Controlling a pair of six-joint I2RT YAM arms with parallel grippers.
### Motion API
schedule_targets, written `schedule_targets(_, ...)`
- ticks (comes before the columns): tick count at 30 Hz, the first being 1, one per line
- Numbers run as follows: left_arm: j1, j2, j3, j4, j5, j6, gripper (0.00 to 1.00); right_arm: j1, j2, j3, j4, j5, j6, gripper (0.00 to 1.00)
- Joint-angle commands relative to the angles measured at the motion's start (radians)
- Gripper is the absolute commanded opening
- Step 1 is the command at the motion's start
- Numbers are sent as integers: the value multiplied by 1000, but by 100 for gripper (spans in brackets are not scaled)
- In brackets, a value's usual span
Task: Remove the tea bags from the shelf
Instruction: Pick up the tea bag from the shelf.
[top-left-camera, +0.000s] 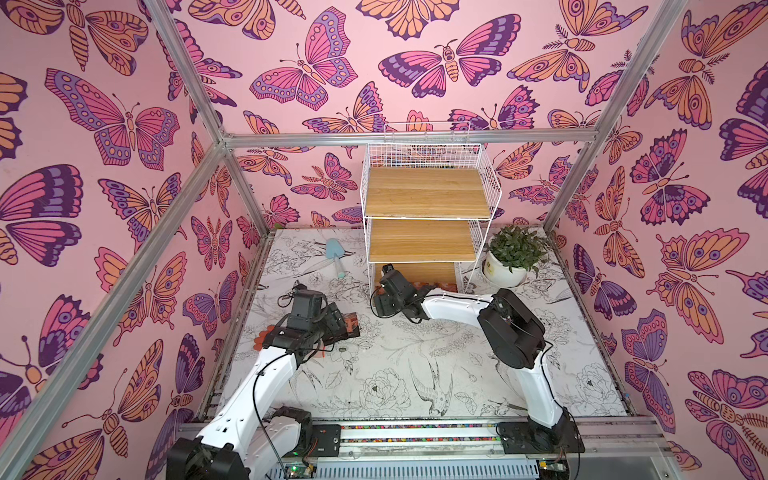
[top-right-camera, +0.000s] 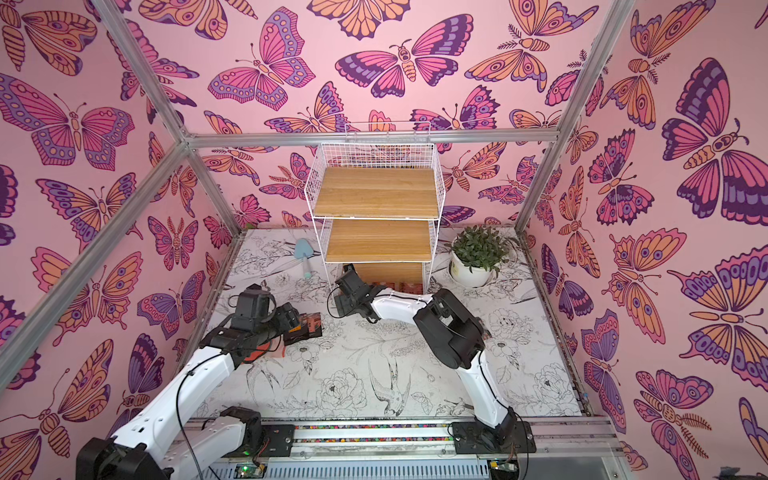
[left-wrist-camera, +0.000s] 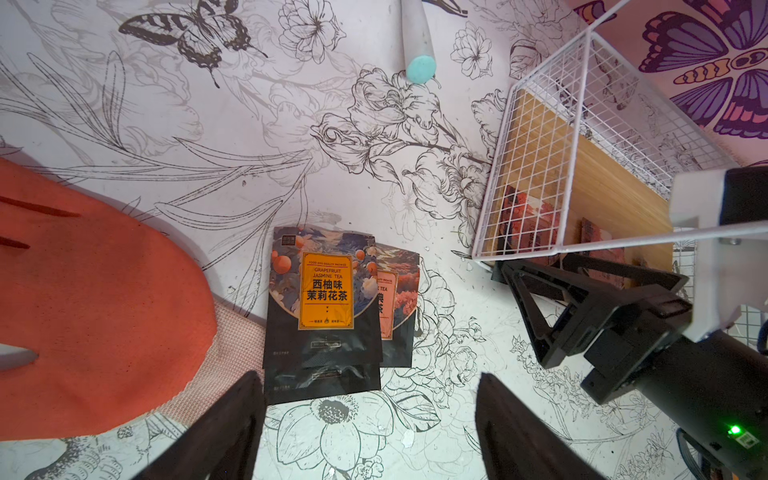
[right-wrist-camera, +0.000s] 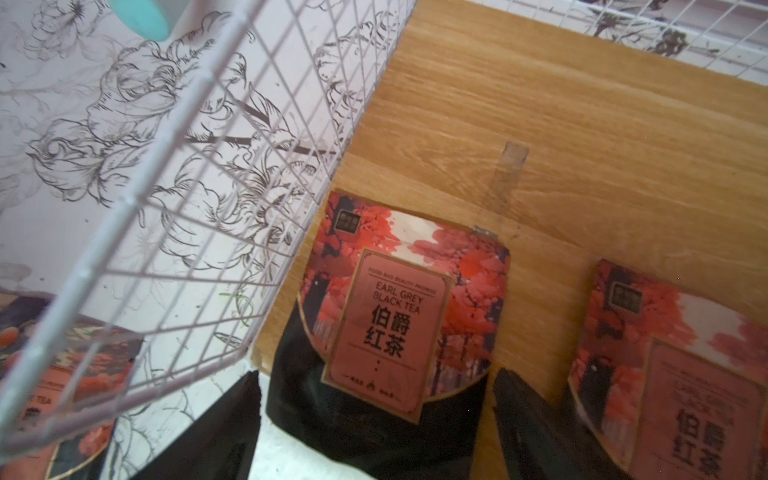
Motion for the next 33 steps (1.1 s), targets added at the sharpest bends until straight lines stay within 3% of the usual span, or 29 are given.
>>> schedule_targets(1, 8, -20, -22, 9, 0, 11, 83, -2, 31, 24, -30, -12, 26, 91)
schedule_targets(12, 8, -26, -23, 7, -3, 13, 83, 4, 88, 73, -126, 35, 34, 90)
schedule_targets(18, 8, -33, -24, 5, -5, 14, 83, 28, 115, 100, -204, 128, 19, 89)
schedule_targets(23, 7, -34, -21, 3, -2, 14, 83, 32, 125, 88, -199, 105, 36, 88)
schedule_targets(33, 8, -42, -15, -6, -9, 21, 82, 31, 135, 99, -225, 103, 52, 74)
